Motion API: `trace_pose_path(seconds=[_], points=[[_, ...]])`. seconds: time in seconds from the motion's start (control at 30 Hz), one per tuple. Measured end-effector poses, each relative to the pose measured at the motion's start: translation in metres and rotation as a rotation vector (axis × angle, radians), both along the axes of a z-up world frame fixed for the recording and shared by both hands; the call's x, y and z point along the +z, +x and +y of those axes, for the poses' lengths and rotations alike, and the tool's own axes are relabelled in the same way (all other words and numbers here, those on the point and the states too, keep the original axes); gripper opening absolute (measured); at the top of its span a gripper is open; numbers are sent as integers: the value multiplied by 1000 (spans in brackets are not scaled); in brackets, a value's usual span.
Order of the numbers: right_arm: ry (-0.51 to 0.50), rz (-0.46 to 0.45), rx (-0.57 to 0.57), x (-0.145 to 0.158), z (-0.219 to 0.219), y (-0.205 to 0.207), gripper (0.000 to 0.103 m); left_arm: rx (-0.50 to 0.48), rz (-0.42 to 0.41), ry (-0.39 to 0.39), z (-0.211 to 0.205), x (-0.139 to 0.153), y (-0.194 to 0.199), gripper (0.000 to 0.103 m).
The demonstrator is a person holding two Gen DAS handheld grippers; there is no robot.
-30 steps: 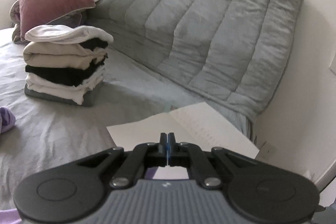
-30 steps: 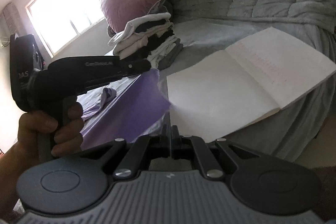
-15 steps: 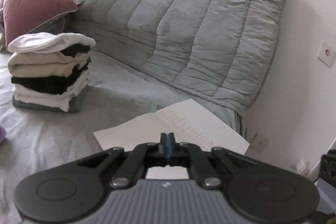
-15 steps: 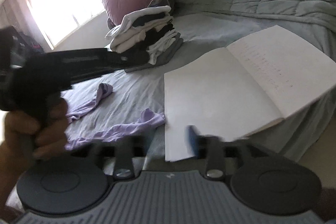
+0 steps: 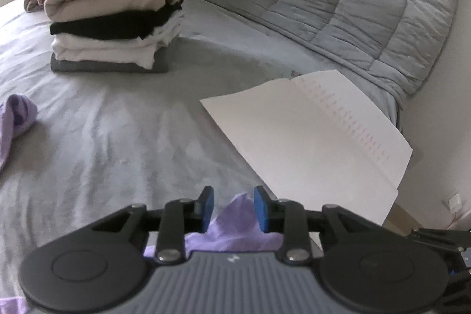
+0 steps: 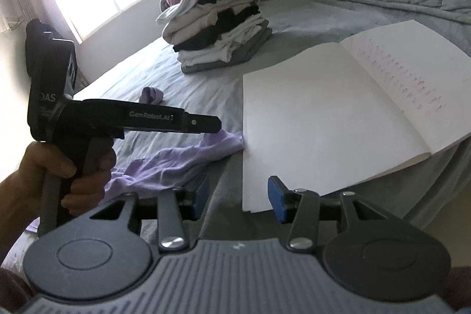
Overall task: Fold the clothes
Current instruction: 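Grasp the lavender fabric edge with the left gripper while the right gripper closes on fabric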
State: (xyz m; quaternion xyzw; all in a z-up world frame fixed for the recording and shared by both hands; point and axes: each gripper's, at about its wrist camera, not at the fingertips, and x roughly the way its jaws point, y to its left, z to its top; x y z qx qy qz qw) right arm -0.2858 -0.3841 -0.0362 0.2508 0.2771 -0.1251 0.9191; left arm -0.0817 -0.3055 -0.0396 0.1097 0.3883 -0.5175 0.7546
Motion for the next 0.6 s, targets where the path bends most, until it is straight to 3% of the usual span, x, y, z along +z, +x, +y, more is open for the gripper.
trace_pose_path(seconds=[0.03, 0.2, 0.4, 0.6], points=[[-1, 4, 1, 0, 0, 2, 49, -2, -9, 0, 0, -1, -1, 1], [-13, 19, 10, 0, 0, 11, 49, 71, -87, -31, 11, 3, 2, 1], [-27, 26, 52, 2, 0, 37, 49, 192, -89, -11, 33, 0, 33, 1], [-9, 21, 89, -1, -6, 73, 49, 226, -73, -9, 44, -6, 46, 2]])
